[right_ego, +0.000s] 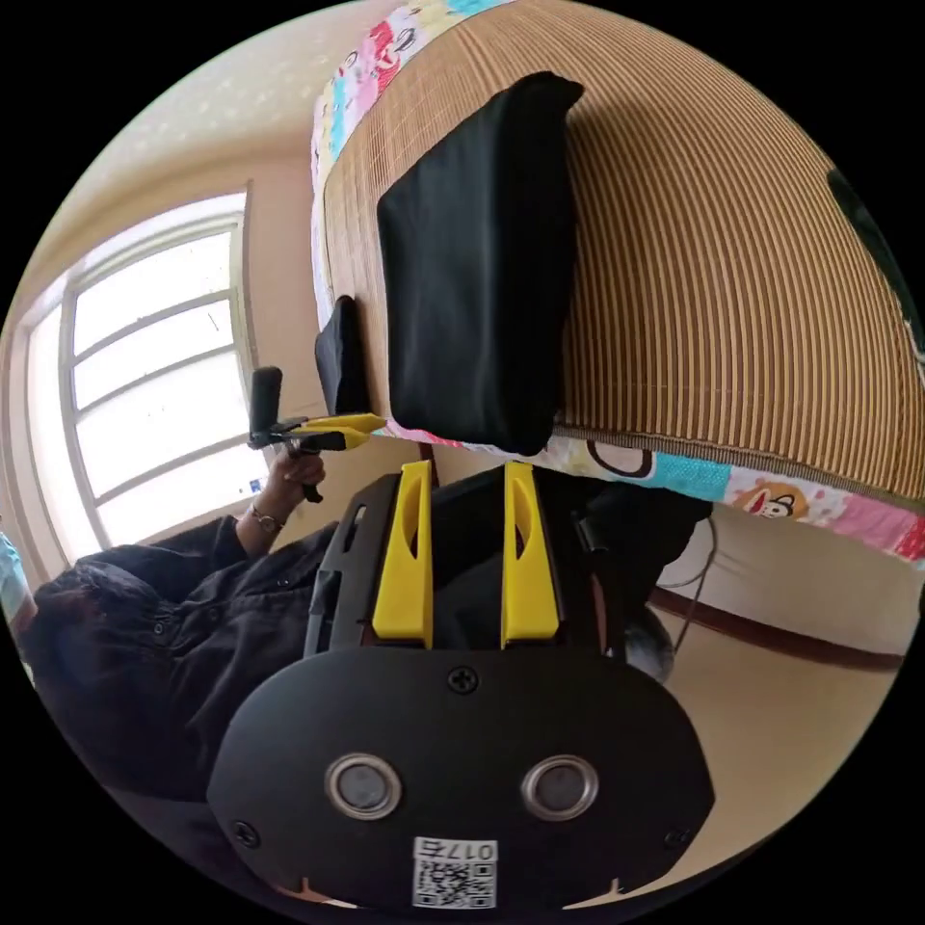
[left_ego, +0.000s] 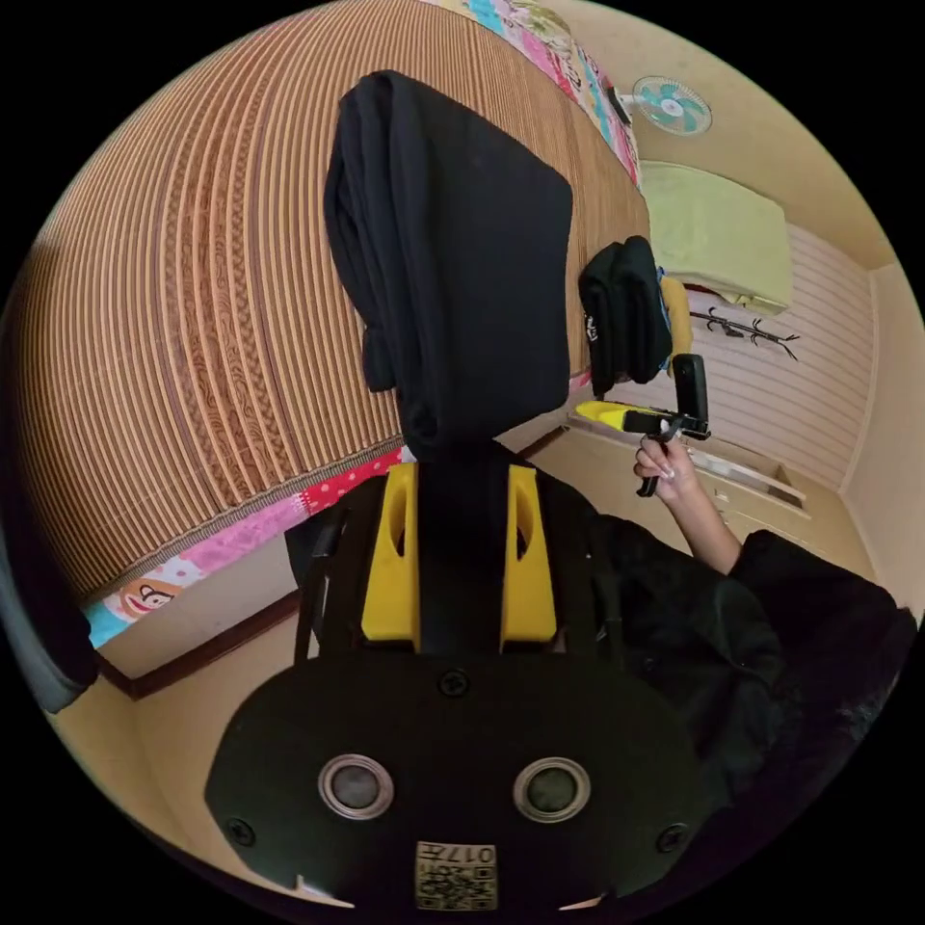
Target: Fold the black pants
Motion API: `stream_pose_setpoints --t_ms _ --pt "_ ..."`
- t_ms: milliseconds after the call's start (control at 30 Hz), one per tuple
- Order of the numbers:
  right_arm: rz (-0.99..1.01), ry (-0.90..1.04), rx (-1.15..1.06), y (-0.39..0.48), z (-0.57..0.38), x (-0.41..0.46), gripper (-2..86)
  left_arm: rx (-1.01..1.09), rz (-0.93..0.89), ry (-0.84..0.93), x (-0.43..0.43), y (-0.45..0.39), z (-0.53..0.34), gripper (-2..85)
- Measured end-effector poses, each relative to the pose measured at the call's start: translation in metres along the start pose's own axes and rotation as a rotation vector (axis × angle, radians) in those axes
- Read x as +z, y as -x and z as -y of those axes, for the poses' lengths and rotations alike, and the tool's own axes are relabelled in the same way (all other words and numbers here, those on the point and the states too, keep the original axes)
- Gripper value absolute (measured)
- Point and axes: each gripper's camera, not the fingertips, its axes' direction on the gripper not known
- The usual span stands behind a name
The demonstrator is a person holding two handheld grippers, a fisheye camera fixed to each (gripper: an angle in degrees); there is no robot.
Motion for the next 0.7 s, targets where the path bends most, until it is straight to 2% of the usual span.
stream_pose_setpoints --t_ms 100,167,367,467,500,600,700 --pt "0.047 -0.124 0.054 -0.01 0.025 -0.018 14.8 -0.042 -0.03 -0.127 -0.021 0.017 0.036 16.1" --pt "0.033 -0.139 0.087 -0.017 0.049 -0.016 16.6 -0.058 -0.035 -0.144 -0.023 0.027 0.065 16.7" --pt "0.121 0.005 0.078 -0.029 0.105 0.033 17.4 -0.086 0.01 -0.041 -0.002 0.046 0.13 17.2" --pt "0.164 0.024 0.073 -0.024 0.097 0.048 16.8 -0.031 -0.053 0.002 0.011 0.039 0.125 14.5" --pt "0.167 0.066 0.063 -0.02 0.09 0.056 16.1 -0.059 -0.045 -0.043 0.012 0.038 0.116 13.4" --pt "0.208 0.157 0.049 -0.016 0.059 0.06 13.3 -0.101 -0.009 -0.028 0.021 0.03 0.093 11.4" --pt "0.319 0.18 0.032 -0.016 0.018 0.036 10.4 -0.099 -0.122 0.055 0.034 0.019 0.069 10.1"
